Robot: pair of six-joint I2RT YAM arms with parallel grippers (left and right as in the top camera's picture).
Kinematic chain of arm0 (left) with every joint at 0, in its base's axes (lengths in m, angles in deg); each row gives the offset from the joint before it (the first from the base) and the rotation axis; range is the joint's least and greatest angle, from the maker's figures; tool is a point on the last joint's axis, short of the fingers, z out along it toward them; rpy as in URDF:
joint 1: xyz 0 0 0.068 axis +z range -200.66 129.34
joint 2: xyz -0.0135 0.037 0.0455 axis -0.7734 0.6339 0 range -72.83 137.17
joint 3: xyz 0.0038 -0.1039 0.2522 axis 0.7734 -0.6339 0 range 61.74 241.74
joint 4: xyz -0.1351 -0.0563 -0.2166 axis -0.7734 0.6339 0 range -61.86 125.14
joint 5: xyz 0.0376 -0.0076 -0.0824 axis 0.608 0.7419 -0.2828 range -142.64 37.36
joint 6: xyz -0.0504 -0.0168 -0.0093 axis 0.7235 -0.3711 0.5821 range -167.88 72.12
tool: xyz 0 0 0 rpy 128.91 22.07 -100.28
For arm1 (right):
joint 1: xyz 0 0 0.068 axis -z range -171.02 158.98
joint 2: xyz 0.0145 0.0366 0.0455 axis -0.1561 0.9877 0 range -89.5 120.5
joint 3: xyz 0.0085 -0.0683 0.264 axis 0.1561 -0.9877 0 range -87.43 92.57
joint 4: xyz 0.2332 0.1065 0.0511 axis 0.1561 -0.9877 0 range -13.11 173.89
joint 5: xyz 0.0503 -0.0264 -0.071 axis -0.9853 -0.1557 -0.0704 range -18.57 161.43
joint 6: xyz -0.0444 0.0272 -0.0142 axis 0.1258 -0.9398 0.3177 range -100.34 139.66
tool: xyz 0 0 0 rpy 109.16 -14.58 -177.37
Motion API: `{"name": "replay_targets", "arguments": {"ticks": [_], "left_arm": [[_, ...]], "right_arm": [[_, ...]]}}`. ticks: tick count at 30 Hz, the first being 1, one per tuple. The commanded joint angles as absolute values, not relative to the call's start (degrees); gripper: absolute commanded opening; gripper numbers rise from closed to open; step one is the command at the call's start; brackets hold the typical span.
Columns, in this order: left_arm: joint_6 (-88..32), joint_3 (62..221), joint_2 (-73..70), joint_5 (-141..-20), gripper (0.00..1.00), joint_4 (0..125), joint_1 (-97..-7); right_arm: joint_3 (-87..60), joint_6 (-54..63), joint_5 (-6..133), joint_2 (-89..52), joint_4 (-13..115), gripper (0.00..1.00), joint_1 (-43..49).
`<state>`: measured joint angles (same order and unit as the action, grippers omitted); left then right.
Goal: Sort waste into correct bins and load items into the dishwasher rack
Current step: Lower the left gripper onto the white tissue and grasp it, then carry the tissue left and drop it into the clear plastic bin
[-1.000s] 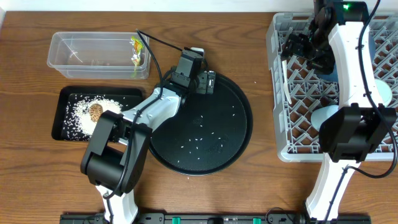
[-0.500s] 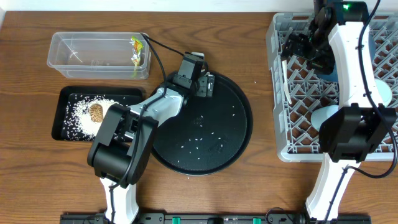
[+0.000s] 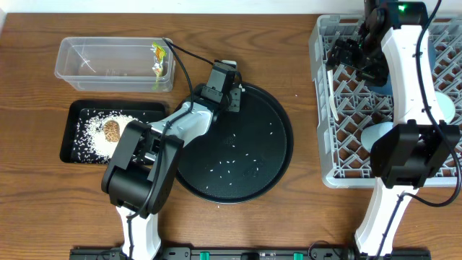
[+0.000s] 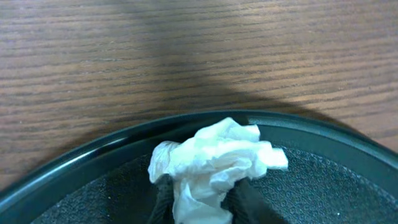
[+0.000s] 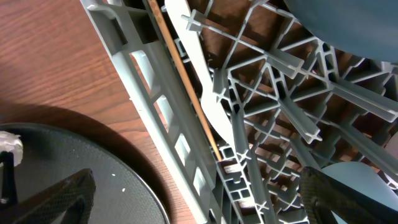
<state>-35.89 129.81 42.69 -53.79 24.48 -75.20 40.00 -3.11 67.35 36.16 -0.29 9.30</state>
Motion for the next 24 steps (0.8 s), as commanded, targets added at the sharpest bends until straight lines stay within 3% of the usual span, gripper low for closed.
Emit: {"name": "replay_targets", "arguments": {"ticks": [1, 3, 16, 24], "left_arm": [[-36.4, 130.0, 43.0, -53.5, 0.15, 24.4, -75.1], [-36.4, 130.0, 42.7, -53.5, 0.06, 24.6, -75.1], [-36.6, 130.0, 31.2, -52.6, 0.06, 25.7, -74.9], [-41.2, 130.0, 24.0, -34.1, 0.06, 23.0, -72.6]], "right_arm": [[41.2, -2.4, 67.4, 35.3, -0.3, 0.99, 8.6], [41.2, -2.4, 67.4, 35.3, -0.3, 0.99, 8.6], [41.2, -2.4, 67.3, 35.3, -0.3, 0.99, 8.6], [41.2, -2.4, 67.3, 35.3, -0.3, 0.99, 8.6]]}}
